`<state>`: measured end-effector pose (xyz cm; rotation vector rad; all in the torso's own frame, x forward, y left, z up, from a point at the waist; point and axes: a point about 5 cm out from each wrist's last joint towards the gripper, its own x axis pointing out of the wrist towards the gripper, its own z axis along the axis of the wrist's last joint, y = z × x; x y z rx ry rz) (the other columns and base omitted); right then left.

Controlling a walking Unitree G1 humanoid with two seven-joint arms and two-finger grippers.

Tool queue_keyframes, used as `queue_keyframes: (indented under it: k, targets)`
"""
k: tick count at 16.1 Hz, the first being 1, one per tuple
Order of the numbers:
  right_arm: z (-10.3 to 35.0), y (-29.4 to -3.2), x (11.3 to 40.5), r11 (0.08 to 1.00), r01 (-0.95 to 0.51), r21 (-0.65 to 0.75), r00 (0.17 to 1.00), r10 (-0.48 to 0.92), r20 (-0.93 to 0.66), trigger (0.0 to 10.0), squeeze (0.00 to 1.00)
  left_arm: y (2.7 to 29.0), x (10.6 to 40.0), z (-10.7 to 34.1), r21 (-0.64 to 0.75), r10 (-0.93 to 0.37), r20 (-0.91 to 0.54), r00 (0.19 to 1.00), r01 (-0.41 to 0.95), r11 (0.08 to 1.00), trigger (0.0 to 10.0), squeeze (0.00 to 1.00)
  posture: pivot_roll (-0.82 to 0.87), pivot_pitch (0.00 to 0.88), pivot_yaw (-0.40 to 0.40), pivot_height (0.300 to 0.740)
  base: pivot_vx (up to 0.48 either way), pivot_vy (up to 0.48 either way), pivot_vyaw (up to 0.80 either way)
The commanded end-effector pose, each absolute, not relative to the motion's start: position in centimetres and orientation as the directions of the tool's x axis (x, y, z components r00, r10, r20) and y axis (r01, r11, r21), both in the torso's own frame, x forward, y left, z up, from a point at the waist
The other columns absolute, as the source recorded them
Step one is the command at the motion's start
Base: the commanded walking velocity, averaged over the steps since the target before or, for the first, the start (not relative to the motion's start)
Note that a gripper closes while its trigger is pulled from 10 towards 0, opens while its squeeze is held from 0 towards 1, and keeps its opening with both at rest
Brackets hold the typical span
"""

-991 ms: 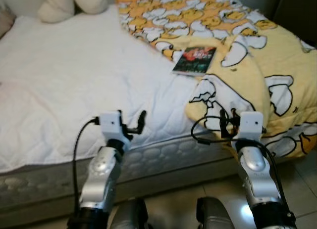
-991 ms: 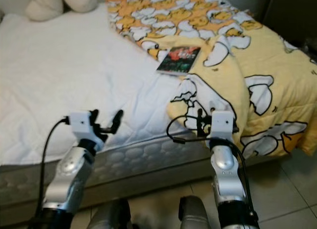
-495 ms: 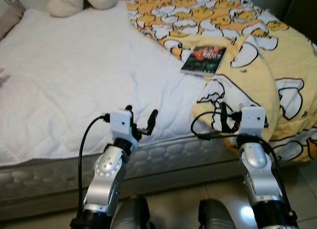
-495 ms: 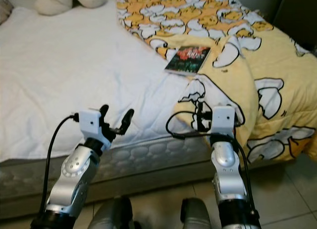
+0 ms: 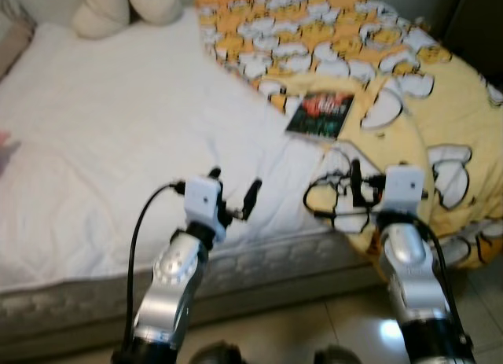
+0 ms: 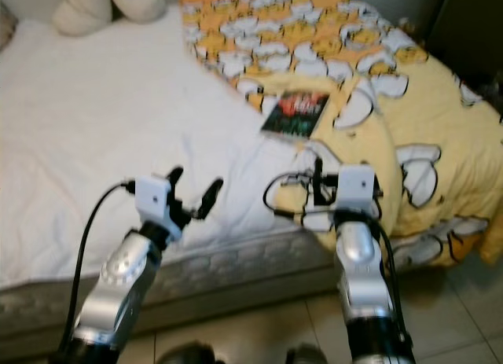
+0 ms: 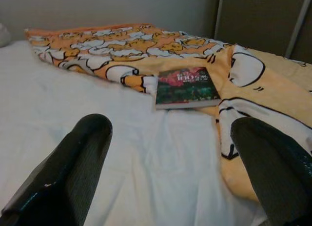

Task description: Clean up the room

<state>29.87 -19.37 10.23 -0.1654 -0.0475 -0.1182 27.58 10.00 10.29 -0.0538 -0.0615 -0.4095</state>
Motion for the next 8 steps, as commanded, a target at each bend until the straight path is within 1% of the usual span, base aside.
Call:
queue_keyframes:
  k: [1, 3, 8]
  targets:
    - [10.4, -19.32, 29.84, 0.981, 0.122, -0.154, 0.992, -0.114, 0.061, 10.0, 1.0, 9.89, 27.58, 10.59, -0.025, -0.414, 0.074, 0.907, 0.417, 0.909, 10.0, 0.0, -0.15, 0.008, 0.103, 0.74, 0.0, 0.0, 0.0]
    - [10.34, -19.34, 29.81, 0.978, 0.127, -0.164, 0.991, -0.119, 0.062, 10.0, 1.0, 9.68, 27.42, 10.72, -0.037, -0.44, 0.081, 0.894, 0.443, 0.896, 10.0, 0.0, -0.15, 0.008, 0.103, 0.74, 0.0, 0.0, 0.0]
    - [10.0, -18.94, 29.7, 0.978, 0.112, -0.179, 0.993, -0.105, 0.047, 10.0, 1.0, 9.41, 27.33, 10.83, -0.062, -0.462, 0.09, 0.882, 0.468, 0.882, 10.0, 0.0, -0.15, 0.006, 0.106, 0.74, 0.48, 0.0, 0.0]
